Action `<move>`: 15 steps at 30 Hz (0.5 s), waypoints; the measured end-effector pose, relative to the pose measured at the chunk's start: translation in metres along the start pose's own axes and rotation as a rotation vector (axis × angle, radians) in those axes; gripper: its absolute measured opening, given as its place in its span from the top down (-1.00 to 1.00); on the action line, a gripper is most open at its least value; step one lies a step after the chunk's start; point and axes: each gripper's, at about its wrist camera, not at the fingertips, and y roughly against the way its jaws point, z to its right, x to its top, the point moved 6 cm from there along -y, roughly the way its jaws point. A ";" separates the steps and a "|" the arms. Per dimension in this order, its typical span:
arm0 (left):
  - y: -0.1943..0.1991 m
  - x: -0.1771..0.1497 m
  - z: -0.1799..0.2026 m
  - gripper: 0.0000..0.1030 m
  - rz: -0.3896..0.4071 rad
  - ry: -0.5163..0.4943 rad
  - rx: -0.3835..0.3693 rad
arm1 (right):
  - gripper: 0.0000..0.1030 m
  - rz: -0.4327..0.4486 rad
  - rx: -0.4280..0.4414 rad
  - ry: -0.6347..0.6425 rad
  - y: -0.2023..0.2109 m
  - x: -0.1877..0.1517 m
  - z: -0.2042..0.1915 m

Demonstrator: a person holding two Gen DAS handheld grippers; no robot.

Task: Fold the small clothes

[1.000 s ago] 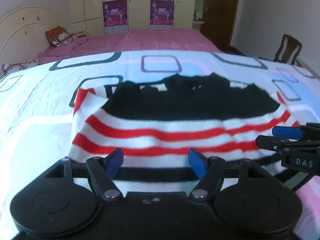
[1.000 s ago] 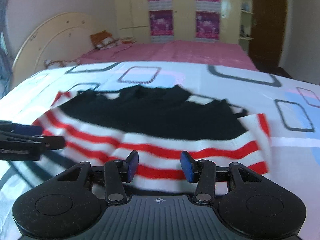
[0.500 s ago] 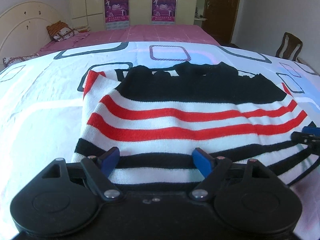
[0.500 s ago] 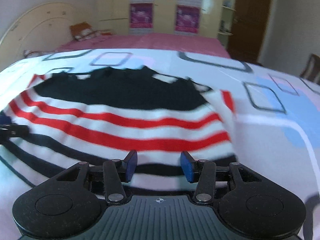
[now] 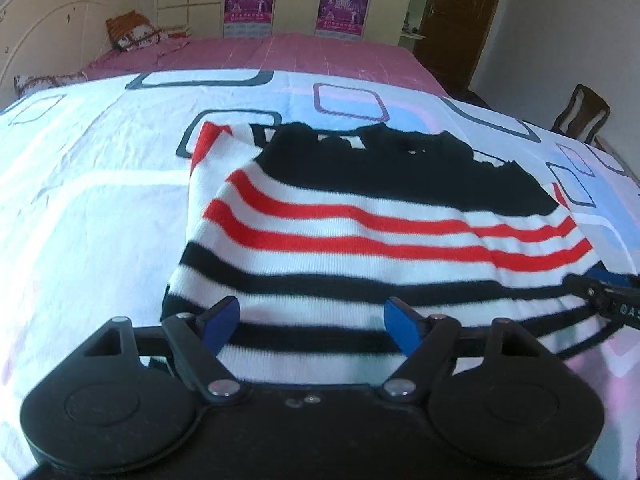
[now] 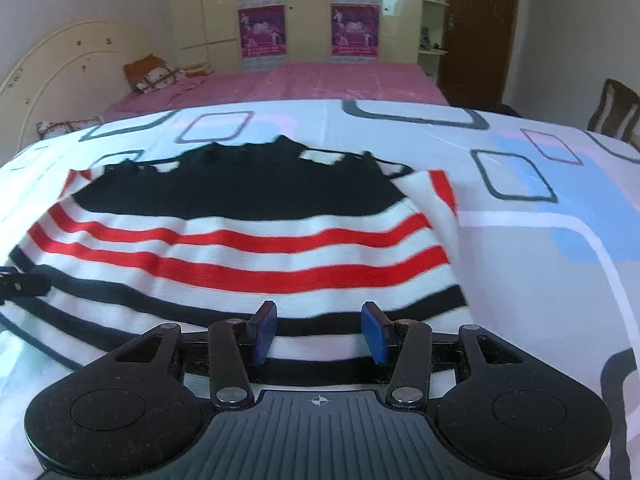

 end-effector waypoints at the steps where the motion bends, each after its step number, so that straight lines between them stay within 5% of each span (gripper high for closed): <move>1: 0.002 -0.001 0.000 -0.52 -0.004 0.000 0.001 | 0.09 0.004 0.010 0.008 0.001 0.002 -0.006; 15: 0.014 -0.023 -0.004 -0.56 -0.054 0.114 -0.037 | 0.09 0.010 0.082 0.100 -0.013 0.011 -0.068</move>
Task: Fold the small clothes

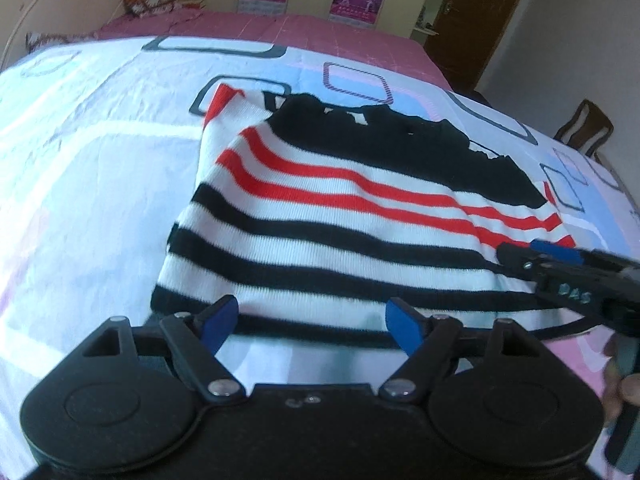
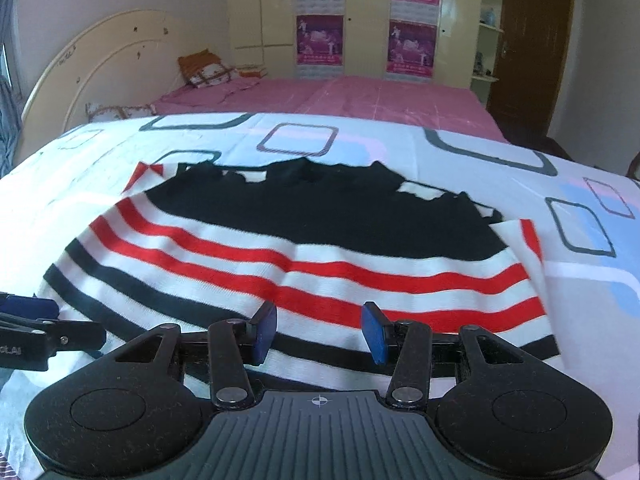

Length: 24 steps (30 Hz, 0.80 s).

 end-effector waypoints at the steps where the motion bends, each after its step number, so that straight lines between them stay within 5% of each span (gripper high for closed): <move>1: 0.000 -0.002 -0.001 -0.57 -0.005 0.015 -0.006 | 0.09 -0.010 -0.001 -0.004 -0.003 -0.003 -0.001; 7: -0.010 -0.014 -0.013 -0.61 -0.070 0.170 -0.081 | 0.10 -0.045 -0.020 0.031 -0.016 -0.019 -0.001; 19: -0.023 -0.001 -0.030 -0.79 0.025 0.402 -0.215 | 0.09 -0.055 -0.027 0.064 -0.013 -0.023 -0.006; 24: -0.031 0.008 -0.040 -0.75 0.078 0.506 -0.264 | 0.09 -0.001 -0.021 0.017 -0.007 0.000 -0.003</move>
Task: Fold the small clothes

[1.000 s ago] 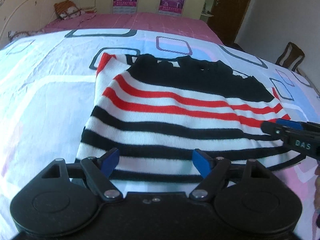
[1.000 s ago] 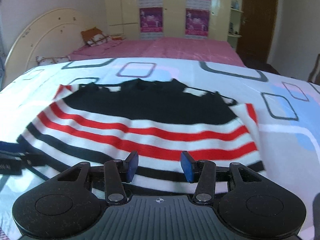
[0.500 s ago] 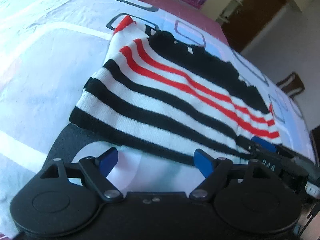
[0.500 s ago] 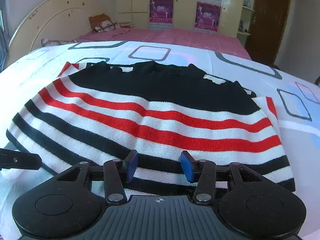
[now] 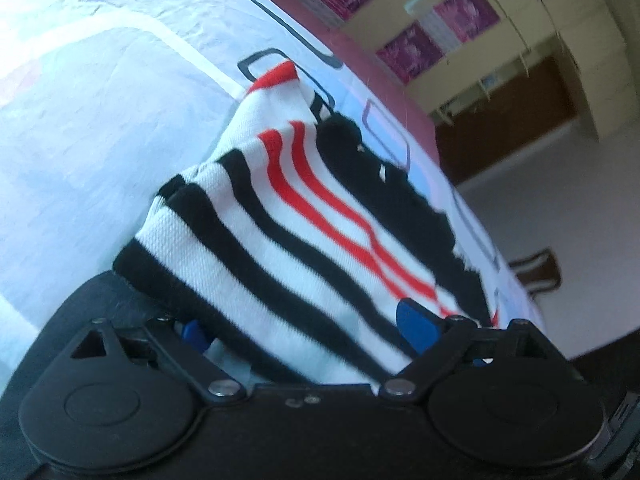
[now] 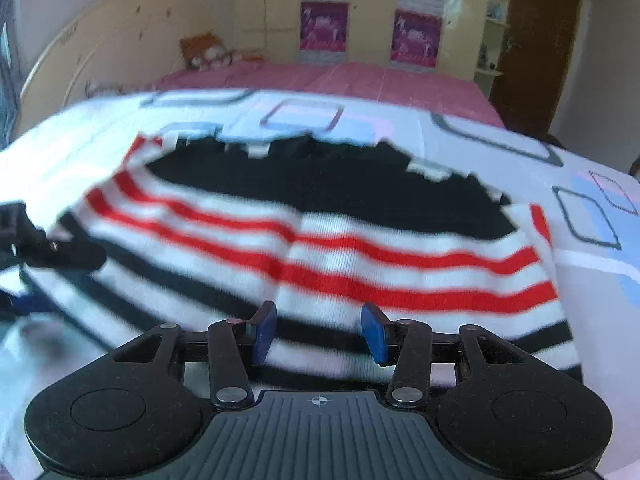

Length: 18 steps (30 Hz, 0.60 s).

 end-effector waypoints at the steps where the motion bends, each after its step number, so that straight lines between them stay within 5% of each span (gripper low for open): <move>1: -0.001 0.002 -0.001 -0.73 0.008 0.013 -0.008 | 0.09 0.008 -0.001 -0.003 -0.002 0.006 0.000; 9: -0.012 0.023 -0.009 -0.50 0.071 0.080 -0.040 | 0.09 0.012 -0.032 0.005 -0.040 0.032 -0.010; 18: -0.014 0.028 -0.026 0.28 0.108 0.117 -0.017 | 0.09 -0.022 -0.061 0.032 -0.059 0.019 -0.014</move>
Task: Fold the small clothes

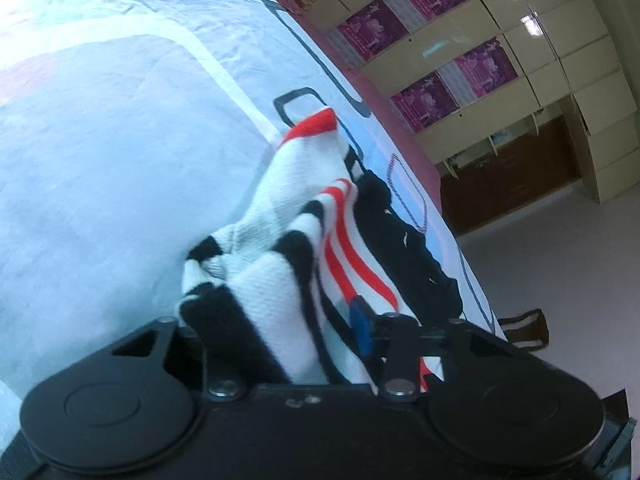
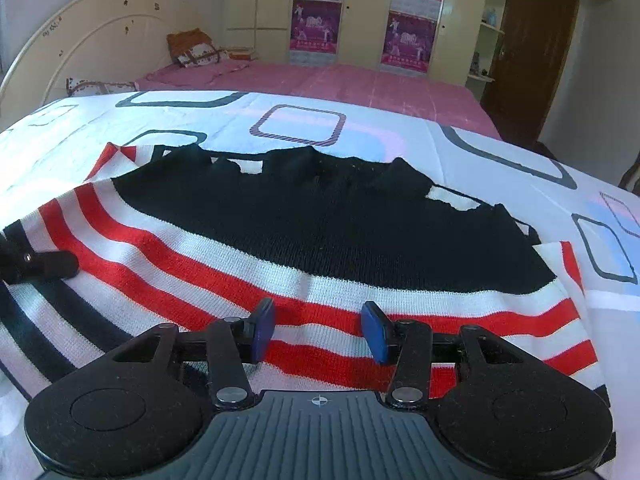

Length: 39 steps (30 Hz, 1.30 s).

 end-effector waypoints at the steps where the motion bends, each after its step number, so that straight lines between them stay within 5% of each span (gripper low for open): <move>1: 0.000 0.000 -0.001 0.32 0.003 0.002 0.000 | 0.09 0.003 -0.007 0.001 0.000 -0.001 -0.001; 11: 0.003 0.002 -0.003 0.50 0.001 0.027 -0.003 | 0.06 0.015 -0.003 0.008 0.000 -0.003 -0.003; 19: 0.017 -0.002 0.023 0.66 0.077 -0.058 0.047 | -0.04 0.044 0.055 0.030 0.001 -0.002 0.005; 22: 0.028 -0.002 0.053 0.66 0.119 -0.145 0.041 | -0.47 0.061 0.106 -0.009 0.010 0.003 0.017; 30: 0.023 -0.034 0.161 0.66 0.137 -0.432 -0.045 | -0.49 0.093 0.222 -0.157 0.046 -0.001 0.076; 39: -0.044 -0.157 0.247 0.66 -0.050 -0.776 -0.151 | -0.49 0.078 0.056 -0.227 0.082 -0.035 0.172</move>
